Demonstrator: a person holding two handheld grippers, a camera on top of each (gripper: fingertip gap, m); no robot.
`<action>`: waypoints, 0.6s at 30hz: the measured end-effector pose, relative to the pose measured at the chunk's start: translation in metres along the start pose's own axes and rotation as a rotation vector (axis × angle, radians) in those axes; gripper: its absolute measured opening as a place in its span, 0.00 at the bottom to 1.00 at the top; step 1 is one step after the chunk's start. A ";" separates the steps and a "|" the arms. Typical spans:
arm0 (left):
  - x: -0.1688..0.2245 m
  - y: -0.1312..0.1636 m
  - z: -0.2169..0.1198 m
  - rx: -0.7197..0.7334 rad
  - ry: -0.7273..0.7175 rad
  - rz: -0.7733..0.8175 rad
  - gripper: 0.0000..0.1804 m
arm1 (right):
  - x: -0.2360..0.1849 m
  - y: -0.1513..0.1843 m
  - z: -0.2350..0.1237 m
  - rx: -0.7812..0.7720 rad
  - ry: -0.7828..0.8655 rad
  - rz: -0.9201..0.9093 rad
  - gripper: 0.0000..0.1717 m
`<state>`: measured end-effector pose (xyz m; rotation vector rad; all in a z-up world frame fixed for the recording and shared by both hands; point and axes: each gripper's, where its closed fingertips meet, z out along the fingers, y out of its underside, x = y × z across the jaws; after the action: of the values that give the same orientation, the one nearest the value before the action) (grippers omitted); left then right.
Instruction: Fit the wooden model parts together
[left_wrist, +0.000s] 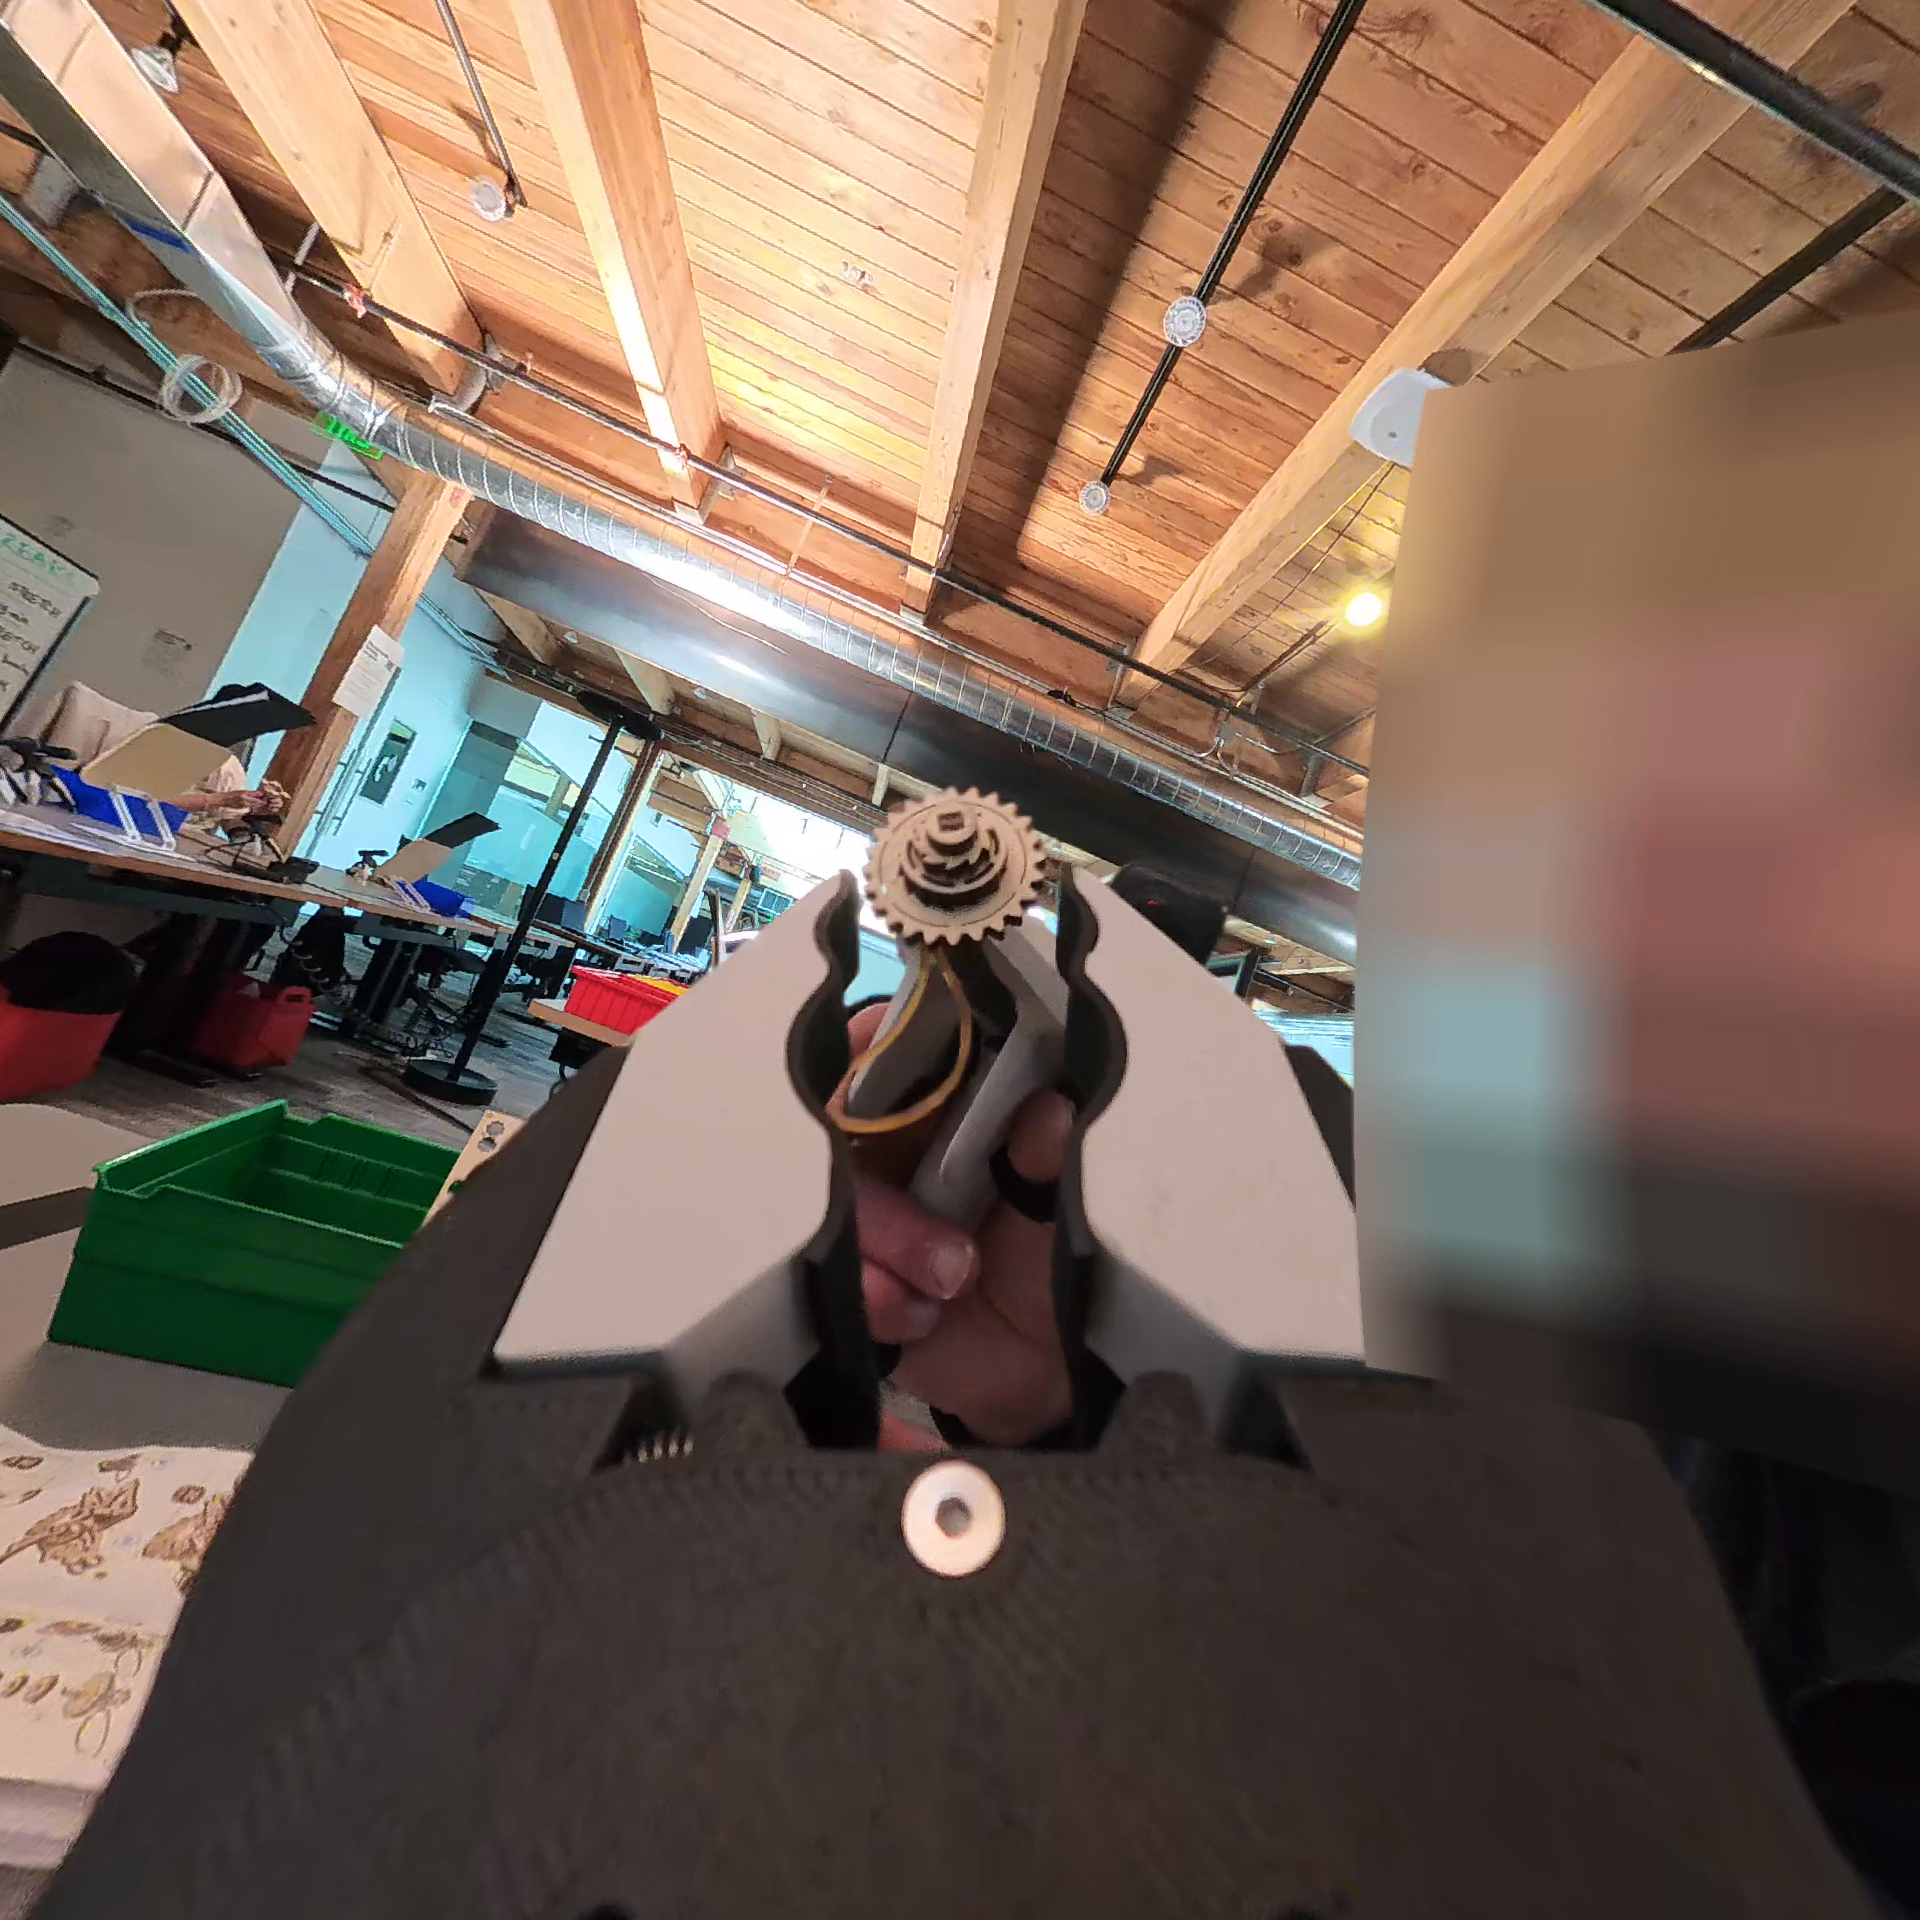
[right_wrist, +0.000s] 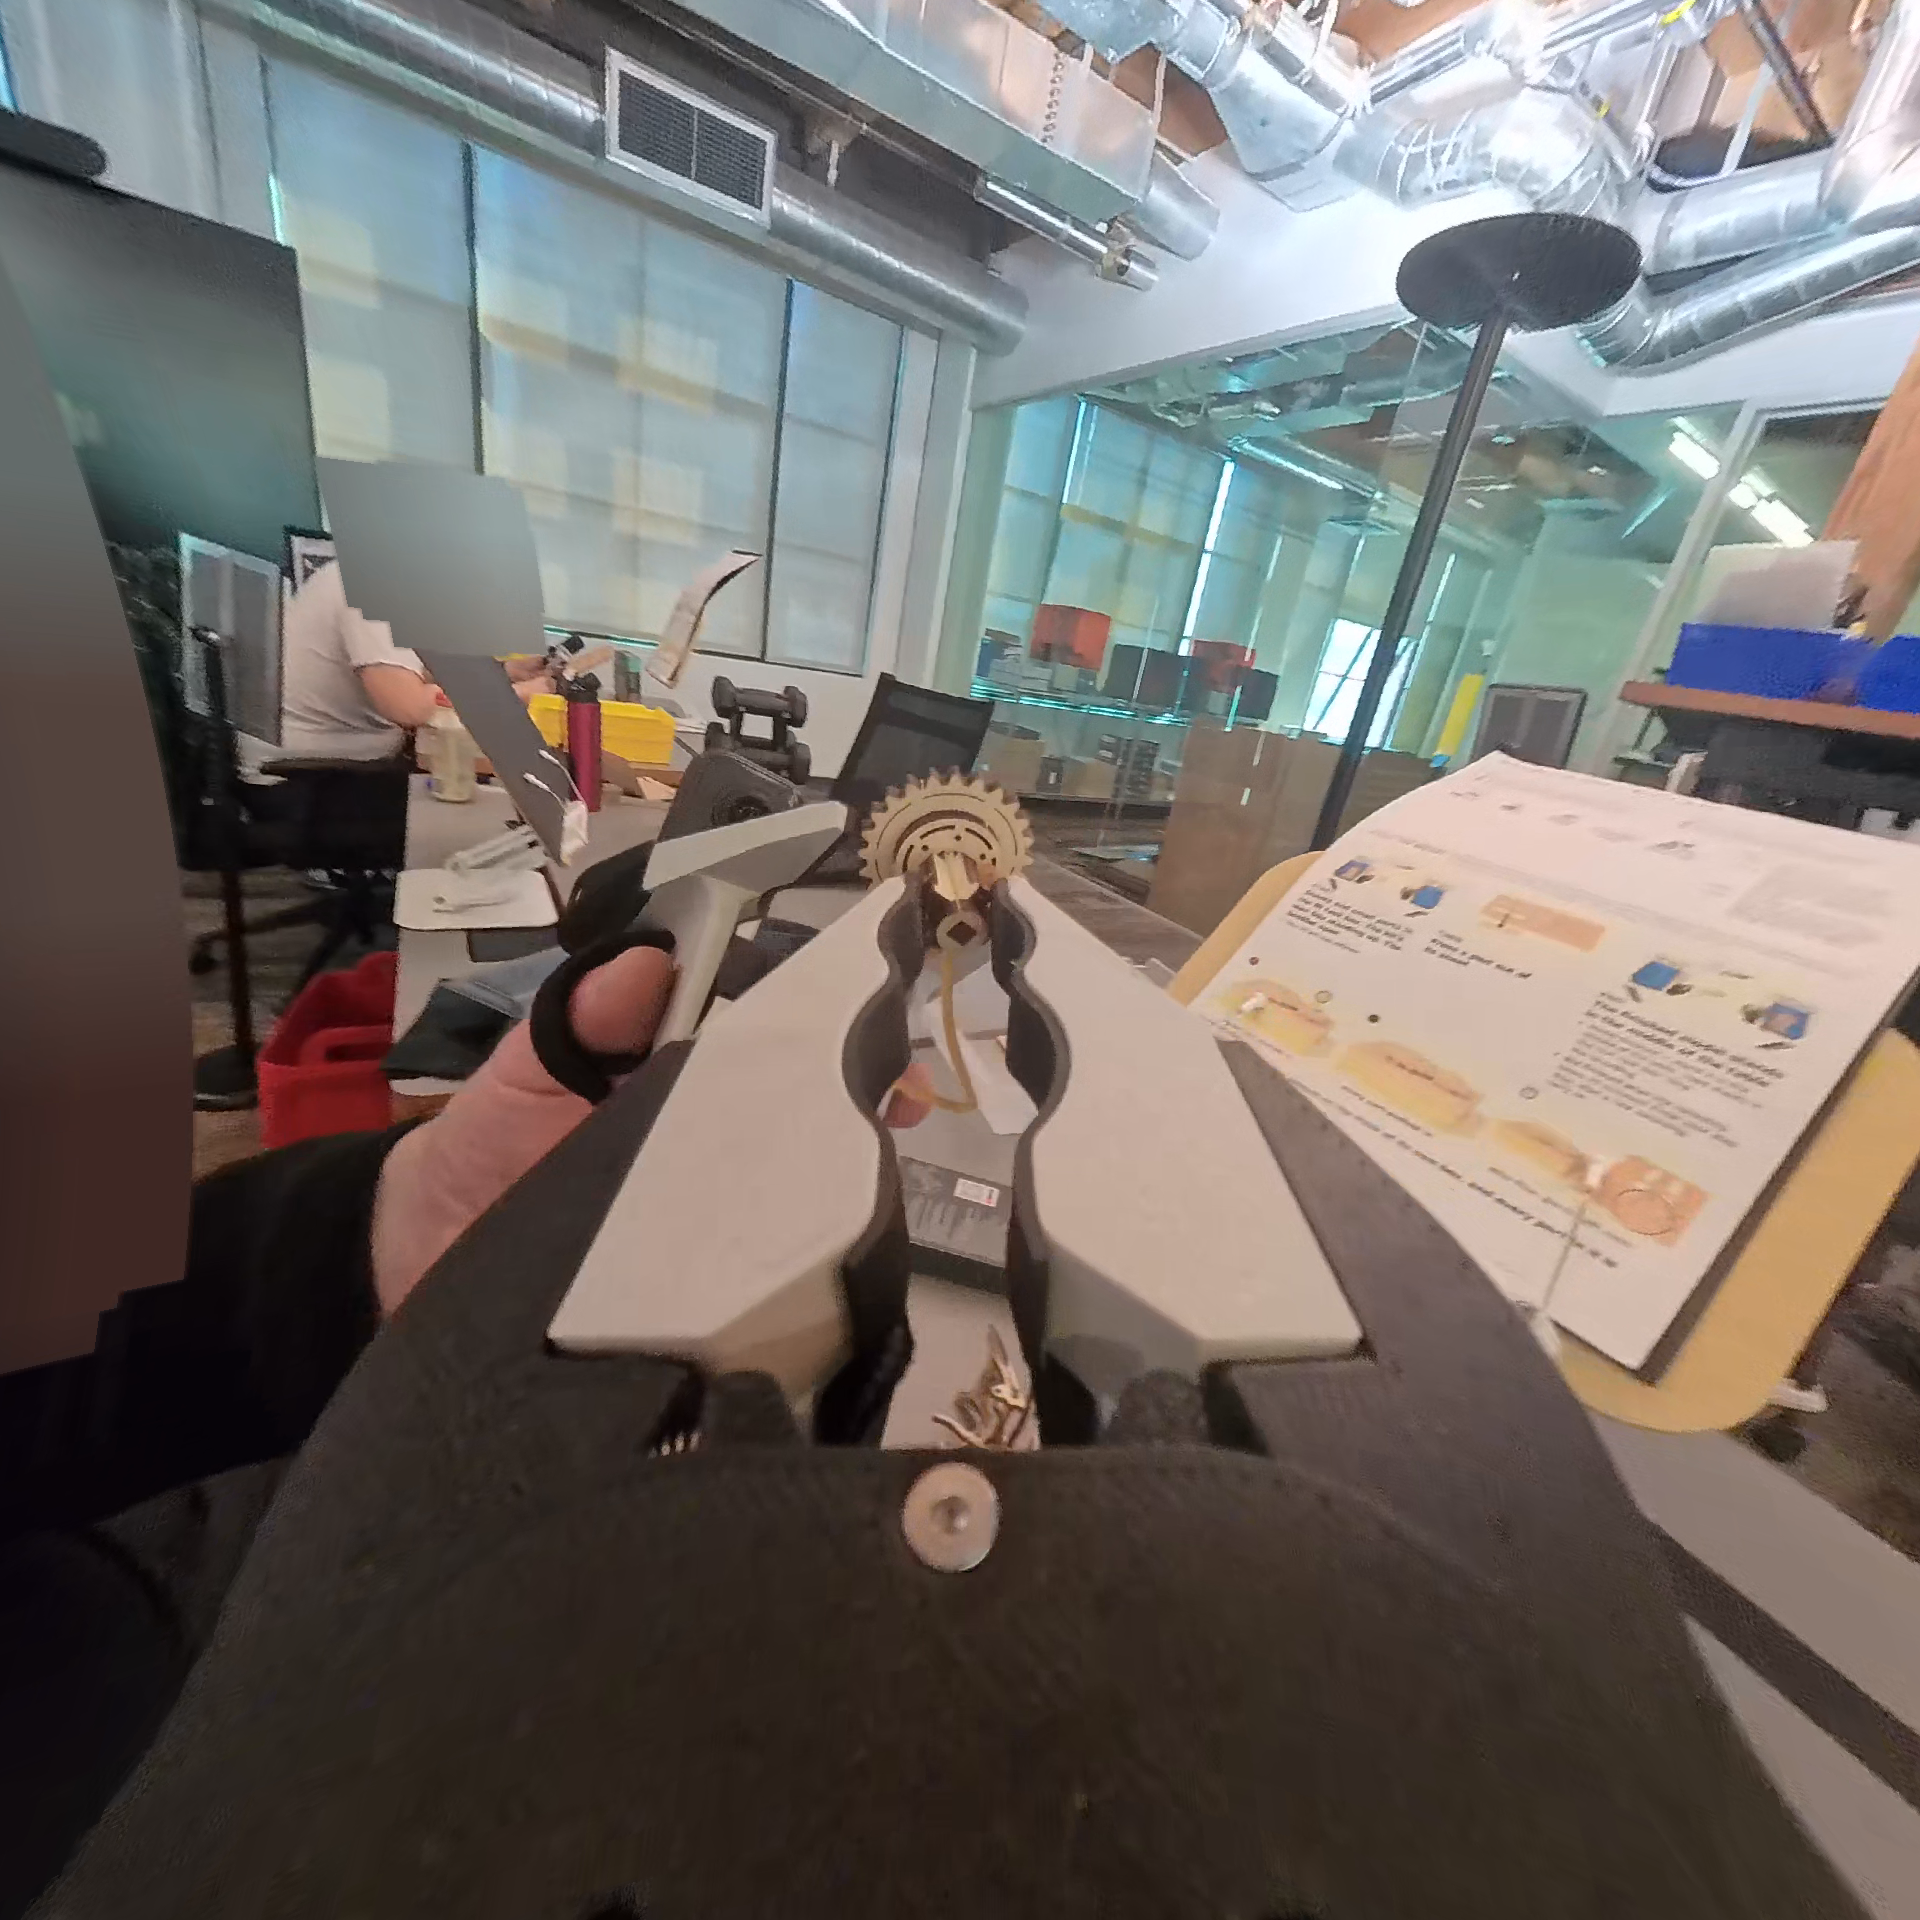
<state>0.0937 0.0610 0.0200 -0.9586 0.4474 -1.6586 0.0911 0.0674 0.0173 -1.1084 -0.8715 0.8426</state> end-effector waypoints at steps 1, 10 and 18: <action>0.001 -0.001 0.001 0.001 0.000 0.007 0.19 | -0.001 0.000 0.000 0.005 -0.016 0.027 0.05; 0.004 -0.002 0.002 -0.001 -0.016 0.023 0.18 | -0.004 -0.002 0.000 0.032 -0.083 0.164 0.06; 0.002 -0.007 0.001 0.034 -0.010 -0.027 0.18 | -0.003 -0.006 -0.001 0.050 -0.060 0.147 0.09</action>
<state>0.0898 0.0616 0.0260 -0.9512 0.4003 -1.6803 0.0920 0.0627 0.0226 -1.1182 -0.8208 1.0186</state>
